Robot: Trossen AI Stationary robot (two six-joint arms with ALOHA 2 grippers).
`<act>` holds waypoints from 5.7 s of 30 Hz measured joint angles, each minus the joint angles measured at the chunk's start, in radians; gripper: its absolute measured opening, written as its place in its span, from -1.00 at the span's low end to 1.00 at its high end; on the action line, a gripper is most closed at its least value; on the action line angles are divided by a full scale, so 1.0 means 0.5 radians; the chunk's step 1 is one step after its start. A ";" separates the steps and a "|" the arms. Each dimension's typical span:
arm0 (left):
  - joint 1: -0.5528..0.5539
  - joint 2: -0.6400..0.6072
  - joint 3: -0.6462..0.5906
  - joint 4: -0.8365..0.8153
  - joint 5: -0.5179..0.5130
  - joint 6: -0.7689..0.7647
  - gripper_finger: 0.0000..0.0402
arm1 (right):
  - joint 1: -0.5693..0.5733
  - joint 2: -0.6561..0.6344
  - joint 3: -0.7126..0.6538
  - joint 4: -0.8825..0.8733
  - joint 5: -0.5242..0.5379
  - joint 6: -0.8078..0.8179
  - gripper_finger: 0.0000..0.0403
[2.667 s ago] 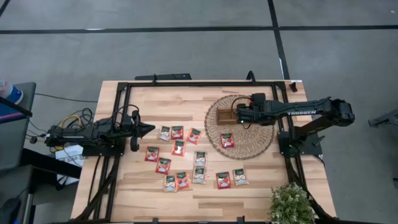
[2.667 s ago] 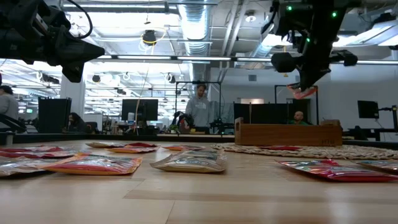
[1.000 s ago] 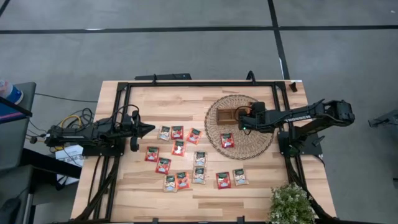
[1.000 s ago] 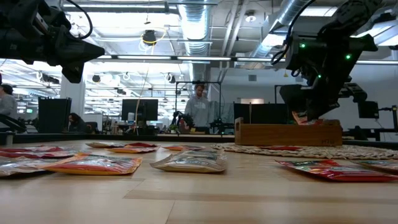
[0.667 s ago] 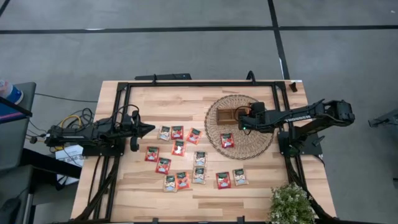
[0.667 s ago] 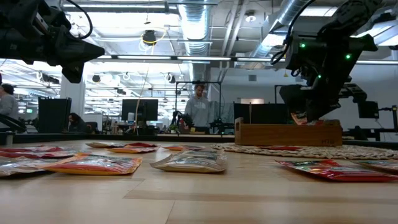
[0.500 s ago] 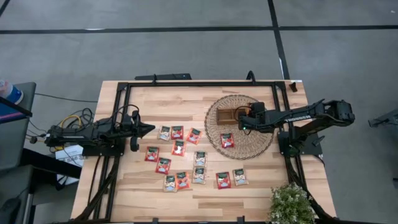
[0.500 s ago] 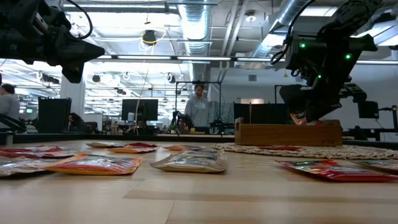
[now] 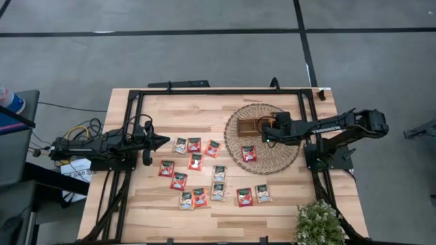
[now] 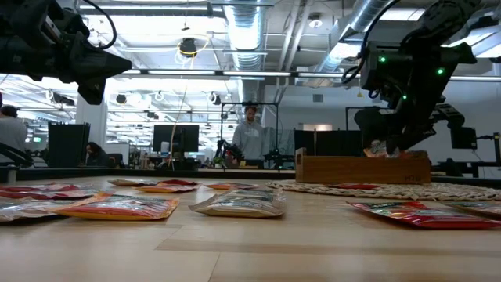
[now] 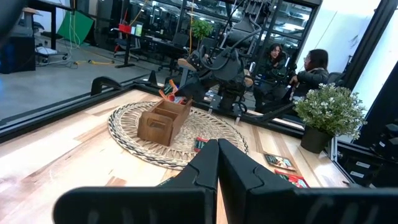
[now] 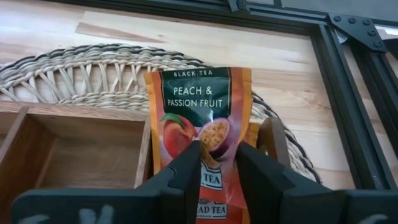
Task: Pick & Place Tea
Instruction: Put the orange tea pack into the right compartment of the brown organizer
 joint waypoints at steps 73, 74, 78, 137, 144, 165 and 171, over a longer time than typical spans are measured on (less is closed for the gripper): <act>0.000 0.000 0.000 0.014 0.000 0.006 -1.00 | 0.831 -0.006 0.686 -0.071 -0.784 -0.139 -0.35; -0.001 0.000 0.000 0.014 0.000 0.002 -1.00 | 0.859 -0.006 0.687 -0.042 -0.781 -0.138 -0.35; -0.001 0.000 0.000 0.014 0.000 0.001 -1.00 | 0.993 0.005 0.682 -0.040 -0.663 -0.154 -0.37; 0.002 2.293 1.492 0.196 0.446 -0.190 -1.00 | 2.194 -1.688 -0.043 -1.232 0.923 0.518 -0.97; -0.010 2.292 1.493 0.099 0.505 -0.358 -1.00 | 2.630 -2.212 -0.043 -1.187 1.224 0.182 -0.97; 0.028 2.630 1.493 0.400 0.497 -0.777 -1.00 | 2.933 -2.413 -0.043 -0.990 1.479 -0.193 -0.97; 0.028 2.660 1.492 0.409 0.495 -0.901 -1.00 | 2.933 -2.412 -0.043 -0.974 1.476 -0.193 -0.97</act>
